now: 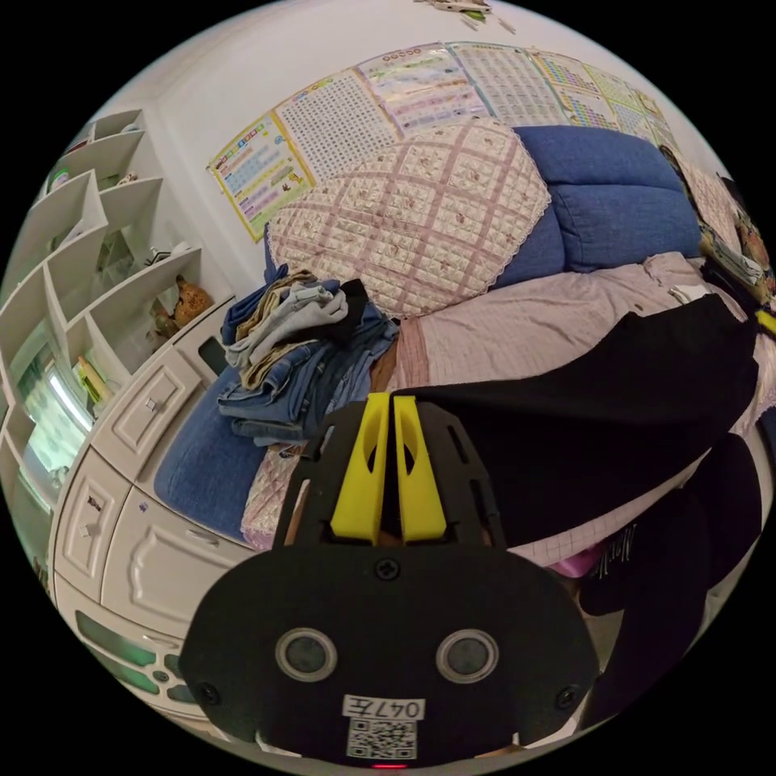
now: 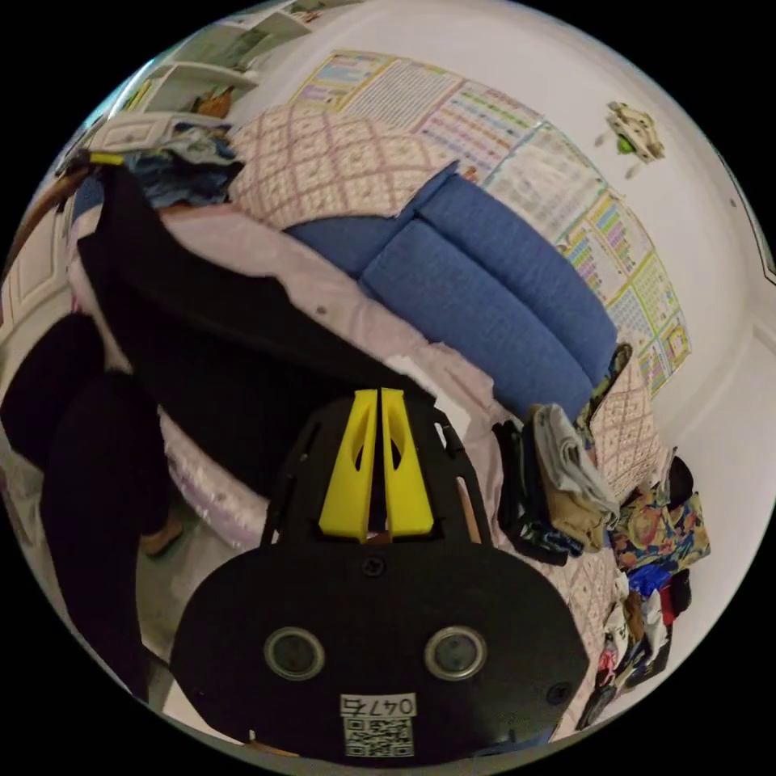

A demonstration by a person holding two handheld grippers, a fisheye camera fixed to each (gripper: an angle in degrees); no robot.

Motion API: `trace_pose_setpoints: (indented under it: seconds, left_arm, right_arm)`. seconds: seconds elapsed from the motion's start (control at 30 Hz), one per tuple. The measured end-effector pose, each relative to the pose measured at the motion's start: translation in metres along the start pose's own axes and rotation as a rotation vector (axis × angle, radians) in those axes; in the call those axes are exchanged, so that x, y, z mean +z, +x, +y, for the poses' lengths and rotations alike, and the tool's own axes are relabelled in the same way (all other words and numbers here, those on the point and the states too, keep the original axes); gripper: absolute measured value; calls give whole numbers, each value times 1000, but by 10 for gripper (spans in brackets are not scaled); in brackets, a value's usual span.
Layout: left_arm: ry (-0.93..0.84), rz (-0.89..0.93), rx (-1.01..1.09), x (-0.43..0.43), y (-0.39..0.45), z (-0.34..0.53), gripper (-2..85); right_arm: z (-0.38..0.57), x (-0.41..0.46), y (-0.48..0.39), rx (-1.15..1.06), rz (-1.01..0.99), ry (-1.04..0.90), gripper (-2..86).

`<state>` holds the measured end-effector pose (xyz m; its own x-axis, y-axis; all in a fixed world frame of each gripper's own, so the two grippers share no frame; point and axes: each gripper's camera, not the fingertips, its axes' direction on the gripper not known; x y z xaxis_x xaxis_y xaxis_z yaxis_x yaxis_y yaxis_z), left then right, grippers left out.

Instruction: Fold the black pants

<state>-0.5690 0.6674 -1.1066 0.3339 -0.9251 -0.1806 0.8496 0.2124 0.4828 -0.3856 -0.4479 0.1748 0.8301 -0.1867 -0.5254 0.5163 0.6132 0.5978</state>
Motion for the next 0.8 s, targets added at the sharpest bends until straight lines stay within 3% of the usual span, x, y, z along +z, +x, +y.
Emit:
trace_pose_setpoints:
  seconds: [0.23,0.37,0.57,0.8]
  left_arm:
    - [-134,-78,75,53,17,-204,-8]
    - [-335,-48,120,141,37,-304,-8]
    - [-602,170,61,261,61,-362,-7]
    - [-622,238,28,296,84,-379,10]
  right_arm:
    - [-148,139,47,-40,176,-27,-3]
    - [-209,265,64,33,93,-160,-2]
    - [-226,434,67,158,-82,-417,-3]
    - [-223,498,42,80,-29,-491,-2]
